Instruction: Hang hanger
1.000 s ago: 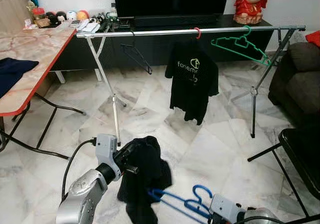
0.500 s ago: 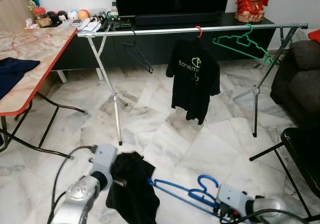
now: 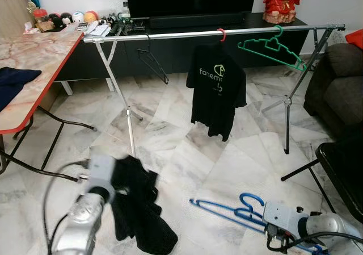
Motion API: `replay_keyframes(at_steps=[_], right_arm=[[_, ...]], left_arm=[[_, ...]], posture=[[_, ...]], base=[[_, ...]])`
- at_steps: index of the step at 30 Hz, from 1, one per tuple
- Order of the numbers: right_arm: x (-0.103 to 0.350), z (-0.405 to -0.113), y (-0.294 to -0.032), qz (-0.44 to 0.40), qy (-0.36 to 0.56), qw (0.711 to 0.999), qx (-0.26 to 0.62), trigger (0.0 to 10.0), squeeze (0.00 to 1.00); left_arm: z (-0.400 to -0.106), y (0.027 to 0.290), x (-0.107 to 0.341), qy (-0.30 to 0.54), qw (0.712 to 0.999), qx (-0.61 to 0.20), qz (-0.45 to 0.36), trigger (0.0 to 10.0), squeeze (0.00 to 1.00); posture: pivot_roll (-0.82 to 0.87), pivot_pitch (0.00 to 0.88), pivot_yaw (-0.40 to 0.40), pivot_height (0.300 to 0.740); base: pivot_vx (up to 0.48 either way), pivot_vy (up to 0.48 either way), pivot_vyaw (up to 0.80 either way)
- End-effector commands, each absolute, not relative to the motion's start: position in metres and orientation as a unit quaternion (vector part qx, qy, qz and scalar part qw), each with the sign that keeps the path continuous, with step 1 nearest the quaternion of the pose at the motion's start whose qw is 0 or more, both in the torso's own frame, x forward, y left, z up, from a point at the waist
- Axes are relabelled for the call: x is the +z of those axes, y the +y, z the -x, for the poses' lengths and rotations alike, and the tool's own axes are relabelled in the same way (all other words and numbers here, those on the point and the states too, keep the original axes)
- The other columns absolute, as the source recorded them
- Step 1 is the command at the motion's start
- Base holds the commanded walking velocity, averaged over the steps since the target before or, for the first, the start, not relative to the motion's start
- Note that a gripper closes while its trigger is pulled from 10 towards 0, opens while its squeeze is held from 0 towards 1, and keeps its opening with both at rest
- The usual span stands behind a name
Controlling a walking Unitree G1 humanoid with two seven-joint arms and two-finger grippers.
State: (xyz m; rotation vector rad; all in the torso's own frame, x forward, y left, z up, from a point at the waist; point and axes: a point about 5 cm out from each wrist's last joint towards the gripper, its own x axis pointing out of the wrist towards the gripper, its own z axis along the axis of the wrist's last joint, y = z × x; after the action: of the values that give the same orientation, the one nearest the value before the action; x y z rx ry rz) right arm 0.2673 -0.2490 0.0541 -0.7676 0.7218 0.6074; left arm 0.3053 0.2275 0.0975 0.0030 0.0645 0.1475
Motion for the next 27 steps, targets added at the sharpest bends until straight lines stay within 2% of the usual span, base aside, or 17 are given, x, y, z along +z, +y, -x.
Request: replay_keyframes(at_steps=[1,2,3,4,5,11,12,15,16,17,18,19,20,21,23,24,27], right_arm=[[0.067,-0.28,-0.258,0.342,0.302,0.865,0.207,0.0,0.0],[0.068,-0.28,-0.258,0.336,0.299,0.871,0.198,0.0,0.0],[0.068,-0.284,-0.25,0.259,0.272,0.91,0.175,0.0,0.0],[0.068,-0.284,-0.25,0.259,0.272,0.91,0.175,0.0,0.0],[0.067,-0.285,-0.239,0.181,0.244,0.939,0.161,0.0,0.0],[0.048,-0.281,-0.216,0.044,0.193,0.973,0.117,0.0,0.0],[0.041,-0.28,-0.216,0.03,0.184,0.979,0.08,0.0,0.0],[0.016,-0.27,-0.215,-0.012,0.212,0.977,0.024,0.0,0.0],[0.003,-0.264,-0.215,-0.023,0.234,0.972,-0.001,4.5,0.0],[-0.005,-0.259,-0.214,-0.029,0.247,0.968,-0.018,4.5,0.0],[-0.023,-0.247,-0.216,-0.045,0.281,0.957,-0.056,10.0,0.0],[-0.031,-0.241,-0.216,-0.044,0.297,0.952,-0.064,10.0,0.0],[-0.035,-0.237,-0.215,-0.043,0.307,0.948,-0.069,10.0,0.0],[-0.04,-0.232,-0.215,-0.037,0.32,0.944,-0.069,10.0,0.0],[-0.044,-0.229,-0.214,-0.032,0.328,0.942,-0.069,10.0,0.0],[-0.051,-0.222,-0.213,-0.025,0.344,0.936,-0.069,10.0,0.0],[-0.059,-0.211,-0.212,-0.002,0.369,0.927,-0.065,10.0,0.0]], left_arm=[[-0.307,0.234,0.107,0.002,0.994,0.104,0.041,0.0,0.0],[-0.308,0.234,0.107,0.001,0.993,0.105,0.044,0.0,0.0],[-0.31,0.228,0.11,-0.008,0.995,0.088,0.051,0.0,0.0],[-0.31,0.228,0.11,-0.008,0.995,0.088,0.051,0.0,0.0],[-0.311,0.222,0.111,-0.012,0.996,0.073,0.055,0.0,0.0],[-0.306,0.216,0.105,-0.007,0.994,0.073,0.077,0.0,0.0],[-0.303,0.214,0.103,-0.005,0.995,0.068,0.076,0.0,0.0],[-0.299,0.212,0.101,-0.002,0.995,0.064,0.076,0.0,0.0],[-0.297,0.211,0.101,-0.001,0.995,0.061,0.077,0.0,0.0],[-0.295,0.21,0.1,-0.001,0.995,0.06,0.078,0.0,0.0],[-0.291,0.208,0.099,0.005,0.995,0.056,0.078,0.0,0.0],[-0.289,0.208,0.098,0.006,0.995,0.056,0.078,0.9,0.0],[-0.288,0.207,0.098,0.007,0.995,0.055,0.078,0.9,0.0],[-0.286,0.207,0.098,0.007,0.995,0.055,0.079,8.7,0.0],[-0.285,0.208,0.099,0.006,0.995,0.055,0.08,8.7,0.0],[-0.282,0.208,0.1,0.0,0.995,0.055,0.085,10.0,0.0],[-0.279,0.207,0.102,-0.008,0.994,0.054,0.091,10.0,0.0]], posture=[[0.05,0.089,0.036,0.74],[0.05,0.089,0.036,0.74],[0.05,0.087,0.036,0.74],[0.05,0.087,0.036,0.74],[0.05,0.082,0.035,0.74],[0.05,0.072,0.036,0.74],[0.04,0.064,0.038,0.74],[0.05,0.052,0.041,0.74],[0.05,0.045,0.042,0.74],[0.05,0.045,0.042,0.74],[0.06,0.036,0.044,0.74],[0.06,0.03,0.044,0.74],[0.06,0.03,0.044,0.74],[0.06,0.024,0.046,0.74],[0.06,0.024,0.046,0.74],[0.06,0.013,0.049,0.74],[0.07,0.005,0.048,0.74]], base=[[0.0,0.0,0.0],[0.0,0.0,0.0],[0.0,0.0,0.0],[0.0,0.0,0.0],[0.0,0.0,0.0],[0.0,0.0,0.0],[0.0,0.0,0.0],[0.0,0.0,0.0],[0.0,0.0,0.0],[0.0,0.0,0.0],[0.0,0.0,0.0],[0.0,0.0,0.0],[0.0,0.0,0.0],[0.0,0.0,0.0],[0.0,0.0,0.0],[0.0,0.0,0.0],[0.0,0.0,0.0]])
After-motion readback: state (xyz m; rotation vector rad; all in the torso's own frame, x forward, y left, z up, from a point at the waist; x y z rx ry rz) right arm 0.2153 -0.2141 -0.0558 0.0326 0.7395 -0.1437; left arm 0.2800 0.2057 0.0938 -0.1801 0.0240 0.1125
